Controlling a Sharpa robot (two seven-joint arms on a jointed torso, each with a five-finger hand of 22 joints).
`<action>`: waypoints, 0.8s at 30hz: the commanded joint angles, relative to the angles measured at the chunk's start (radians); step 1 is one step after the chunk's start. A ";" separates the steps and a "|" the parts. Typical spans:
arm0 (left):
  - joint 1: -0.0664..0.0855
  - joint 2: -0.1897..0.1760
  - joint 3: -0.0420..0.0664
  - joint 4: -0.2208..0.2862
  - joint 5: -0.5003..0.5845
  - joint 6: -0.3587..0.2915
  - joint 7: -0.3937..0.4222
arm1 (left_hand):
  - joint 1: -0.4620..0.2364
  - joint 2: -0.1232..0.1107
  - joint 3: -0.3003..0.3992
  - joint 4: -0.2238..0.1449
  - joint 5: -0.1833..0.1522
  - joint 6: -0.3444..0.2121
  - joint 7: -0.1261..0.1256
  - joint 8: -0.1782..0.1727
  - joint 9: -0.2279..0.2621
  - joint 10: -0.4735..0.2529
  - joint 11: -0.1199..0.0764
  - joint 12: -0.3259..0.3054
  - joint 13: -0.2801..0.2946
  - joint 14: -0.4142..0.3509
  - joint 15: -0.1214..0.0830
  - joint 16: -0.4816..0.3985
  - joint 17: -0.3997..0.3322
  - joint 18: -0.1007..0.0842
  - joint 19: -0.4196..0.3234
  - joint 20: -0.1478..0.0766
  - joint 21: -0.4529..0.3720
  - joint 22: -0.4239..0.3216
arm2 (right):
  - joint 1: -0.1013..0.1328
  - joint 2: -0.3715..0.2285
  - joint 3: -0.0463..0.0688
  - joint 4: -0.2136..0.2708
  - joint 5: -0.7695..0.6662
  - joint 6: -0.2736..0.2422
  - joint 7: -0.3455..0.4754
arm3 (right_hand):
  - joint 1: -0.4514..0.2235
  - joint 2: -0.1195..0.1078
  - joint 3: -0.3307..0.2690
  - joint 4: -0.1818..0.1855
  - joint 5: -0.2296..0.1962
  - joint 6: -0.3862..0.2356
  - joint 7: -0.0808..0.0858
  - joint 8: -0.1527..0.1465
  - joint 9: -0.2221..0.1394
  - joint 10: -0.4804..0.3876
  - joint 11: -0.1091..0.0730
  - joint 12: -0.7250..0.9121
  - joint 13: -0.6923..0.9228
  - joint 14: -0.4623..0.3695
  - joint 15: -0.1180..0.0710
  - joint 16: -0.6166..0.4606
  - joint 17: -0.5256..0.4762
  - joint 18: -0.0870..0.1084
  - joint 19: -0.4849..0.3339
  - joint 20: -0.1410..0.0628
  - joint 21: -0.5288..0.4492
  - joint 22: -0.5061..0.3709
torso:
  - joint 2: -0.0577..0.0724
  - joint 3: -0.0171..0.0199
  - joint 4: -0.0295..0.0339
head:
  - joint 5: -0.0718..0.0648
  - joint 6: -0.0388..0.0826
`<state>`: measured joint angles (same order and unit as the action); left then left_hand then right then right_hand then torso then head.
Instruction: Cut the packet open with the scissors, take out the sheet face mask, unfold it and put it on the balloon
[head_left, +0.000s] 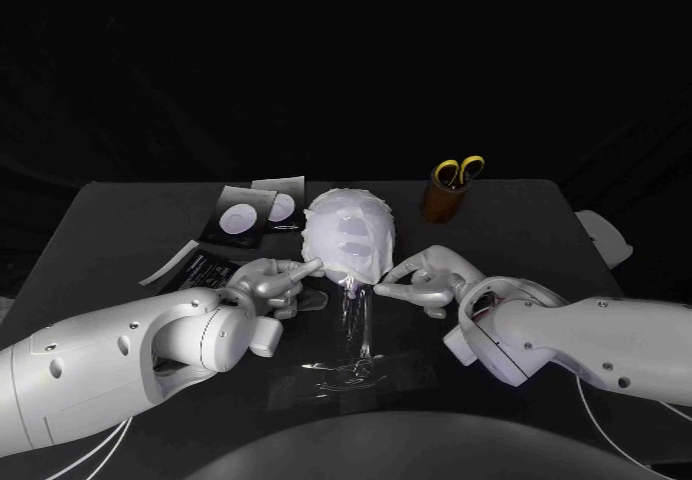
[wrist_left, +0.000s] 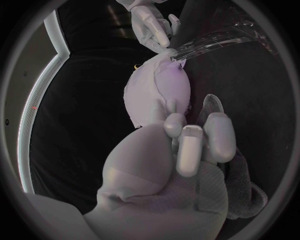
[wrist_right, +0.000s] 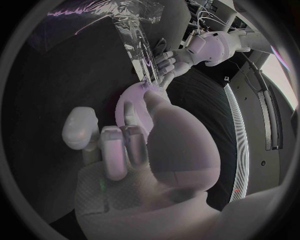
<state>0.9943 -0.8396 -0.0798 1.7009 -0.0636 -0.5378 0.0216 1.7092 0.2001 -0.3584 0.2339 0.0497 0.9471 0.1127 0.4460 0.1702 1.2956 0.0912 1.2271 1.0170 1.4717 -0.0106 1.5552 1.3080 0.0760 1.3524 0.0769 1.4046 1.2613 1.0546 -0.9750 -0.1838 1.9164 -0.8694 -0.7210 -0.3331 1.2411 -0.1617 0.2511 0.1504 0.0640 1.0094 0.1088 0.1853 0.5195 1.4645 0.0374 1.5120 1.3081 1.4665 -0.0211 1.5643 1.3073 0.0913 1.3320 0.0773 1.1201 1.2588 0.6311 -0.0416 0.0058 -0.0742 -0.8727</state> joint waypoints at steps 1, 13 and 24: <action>0.002 0.002 0.001 0.003 0.020 -0.035 0.044 | 0.044 0.035 0.027 -0.014 0.000 0.017 -0.006 0.008 0.002 0.101 -0.063 0.143 0.208 0.082 -0.022 -0.001 0.199 -0.003 0.007 -0.004 0.004 0.005 | -0.001 0.000 0.000 0.001 -0.004 0.013 0.010 | 0.007 -0.001 -0.005 0.001 -0.006 0.008 0.002 0.006 -0.001 0.087 -0.006 0.003 0.234 0.104 -0.010 0.007 0.264 0.009 0.007 0.001 0.005 0.002 | -0.001 -0.0002 0.0004 | 0.000 0.000; 0.002 -0.001 0.002 0.010 0.034 -0.046 0.093 | 0.084 0.058 0.079 -0.045 0.000 0.044 -0.024 0.026 0.017 0.122 -0.079 0.157 0.239 0.086 -0.036 0.002 0.211 -0.005 0.014 -0.012 0.010 0.015 | -0.001 0.000 0.000 -0.002 -0.004 0.012 0.010 | 0.009 0.000 -0.006 0.001 -0.006 0.010 0.002 0.006 -0.001 0.088 -0.007 0.004 0.234 0.104 -0.010 0.007 0.264 0.009 0.006 0.001 0.003 0.001 | 0.000 -0.0006 0.0007 | -0.001 0.000; 0.002 -0.013 0.002 0.024 0.035 0.013 0.096 | 0.086 0.041 0.095 -0.055 0.001 0.055 -0.030 0.043 0.037 0.125 -0.086 0.155 0.243 0.087 -0.041 0.003 0.215 -0.005 0.013 -0.018 0.010 0.015 | -0.001 0.000 0.000 -0.005 -0.004 0.005 0.014 | 0.010 0.000 -0.006 0.001 -0.006 0.010 0.001 0.006 -0.001 0.088 -0.007 0.004 0.235 0.104 -0.010 0.007 0.264 0.009 0.006 0.001 0.003 0.001 | 0.000 -0.0007 0.0011 | -0.005 0.000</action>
<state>0.9944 -0.8527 -0.0797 1.7184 -0.0331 -0.5668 0.0941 1.7362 0.2137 -0.2724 0.1804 0.0462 0.9921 0.0888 0.4820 0.2057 1.2958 0.0914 1.2266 1.0170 1.4814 -0.0042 1.5515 1.3080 0.0747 1.3651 0.0642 1.4090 1.2750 1.0546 -0.9754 -0.1839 1.9106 -0.8678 -0.7209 -0.3313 1.2410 -0.1617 0.2512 0.1504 0.0640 1.0132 0.1124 0.1853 0.5185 1.4629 0.0358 1.5119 1.3080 1.4626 -0.0248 1.5665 1.3081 0.0903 1.3319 0.0773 1.1201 1.2584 0.6308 -0.0423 0.0064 -0.0775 -0.8727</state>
